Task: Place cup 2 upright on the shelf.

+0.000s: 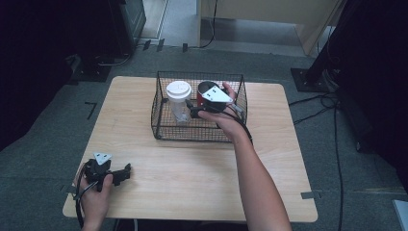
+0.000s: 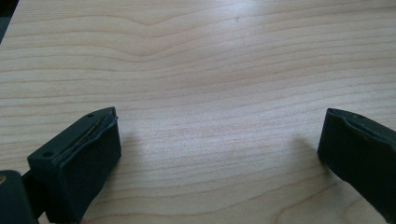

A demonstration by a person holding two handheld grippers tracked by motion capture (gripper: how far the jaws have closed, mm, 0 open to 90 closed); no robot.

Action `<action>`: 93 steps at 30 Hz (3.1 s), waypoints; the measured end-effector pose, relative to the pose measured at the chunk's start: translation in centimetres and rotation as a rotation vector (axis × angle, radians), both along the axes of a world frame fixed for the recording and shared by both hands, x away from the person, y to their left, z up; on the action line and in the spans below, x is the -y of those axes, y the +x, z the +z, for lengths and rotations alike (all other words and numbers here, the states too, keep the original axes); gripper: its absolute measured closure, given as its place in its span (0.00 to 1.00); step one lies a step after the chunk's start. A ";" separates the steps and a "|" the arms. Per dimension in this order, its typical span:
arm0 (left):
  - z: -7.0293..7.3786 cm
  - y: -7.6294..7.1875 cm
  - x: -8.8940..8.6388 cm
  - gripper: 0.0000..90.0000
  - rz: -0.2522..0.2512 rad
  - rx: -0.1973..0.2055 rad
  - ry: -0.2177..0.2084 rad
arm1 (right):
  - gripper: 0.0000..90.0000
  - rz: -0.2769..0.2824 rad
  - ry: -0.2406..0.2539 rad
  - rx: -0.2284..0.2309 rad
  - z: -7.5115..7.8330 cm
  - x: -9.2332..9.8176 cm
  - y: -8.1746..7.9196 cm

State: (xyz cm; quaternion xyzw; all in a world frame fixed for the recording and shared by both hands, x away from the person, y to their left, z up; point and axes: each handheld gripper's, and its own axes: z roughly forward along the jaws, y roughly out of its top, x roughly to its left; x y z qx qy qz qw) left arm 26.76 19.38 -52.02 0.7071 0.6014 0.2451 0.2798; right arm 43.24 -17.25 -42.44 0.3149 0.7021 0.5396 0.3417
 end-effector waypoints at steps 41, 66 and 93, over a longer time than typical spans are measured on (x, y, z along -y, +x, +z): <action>0.0 0.0 0.0 0.00 0.002 0.003 -0.002 | 0.00 -0.112 0.064 -0.016 2.0 7.2 -8.9; 0.0 0.0 0.0 0.00 0.001 0.001 -0.001 | 0.00 -0.230 0.022 -0.041 -1.6 14.3 -14.7; 0.0 0.0 0.0 0.00 0.001 0.002 -0.001 | 0.00 -0.390 0.021 -0.153 -7.1 21.3 -19.9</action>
